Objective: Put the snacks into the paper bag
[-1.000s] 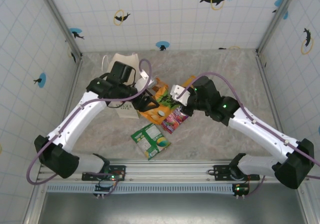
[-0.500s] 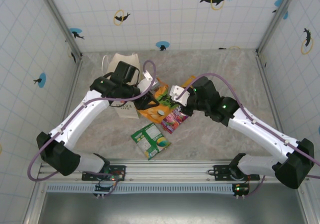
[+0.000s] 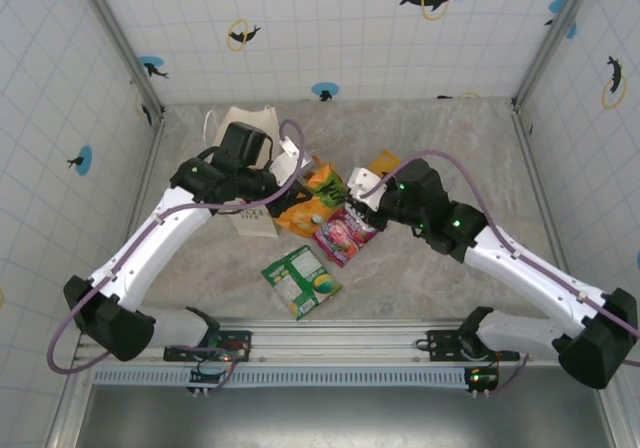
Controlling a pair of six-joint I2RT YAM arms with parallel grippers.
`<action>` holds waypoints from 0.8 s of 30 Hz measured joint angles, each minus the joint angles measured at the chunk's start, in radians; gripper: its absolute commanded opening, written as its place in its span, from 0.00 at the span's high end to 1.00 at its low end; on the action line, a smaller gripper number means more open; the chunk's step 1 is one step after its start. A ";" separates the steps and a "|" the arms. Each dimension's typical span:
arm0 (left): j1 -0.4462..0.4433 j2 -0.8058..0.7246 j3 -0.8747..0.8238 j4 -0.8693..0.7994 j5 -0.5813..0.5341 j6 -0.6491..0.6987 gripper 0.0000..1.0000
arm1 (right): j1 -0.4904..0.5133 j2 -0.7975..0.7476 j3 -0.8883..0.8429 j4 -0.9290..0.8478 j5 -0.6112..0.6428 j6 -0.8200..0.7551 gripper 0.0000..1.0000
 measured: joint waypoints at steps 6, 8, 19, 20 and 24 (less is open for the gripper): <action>0.000 -0.056 -0.015 0.095 -0.053 -0.072 0.99 | -0.041 -0.151 -0.152 0.169 0.048 0.135 0.44; 0.000 -0.083 -0.015 0.140 -0.081 -0.106 1.00 | -0.053 -0.204 -0.206 0.222 0.064 0.190 0.44; 0.000 -0.225 -0.006 0.357 -0.399 -0.298 1.00 | -0.066 -0.286 -0.338 0.340 0.093 0.364 0.46; 0.000 -0.228 0.002 0.369 -0.429 -0.309 1.00 | -0.066 -0.286 -0.342 0.343 0.093 0.371 0.47; 0.017 -0.224 0.059 0.423 -0.520 -0.344 1.00 | -0.066 -0.286 -0.351 0.362 0.090 0.397 0.47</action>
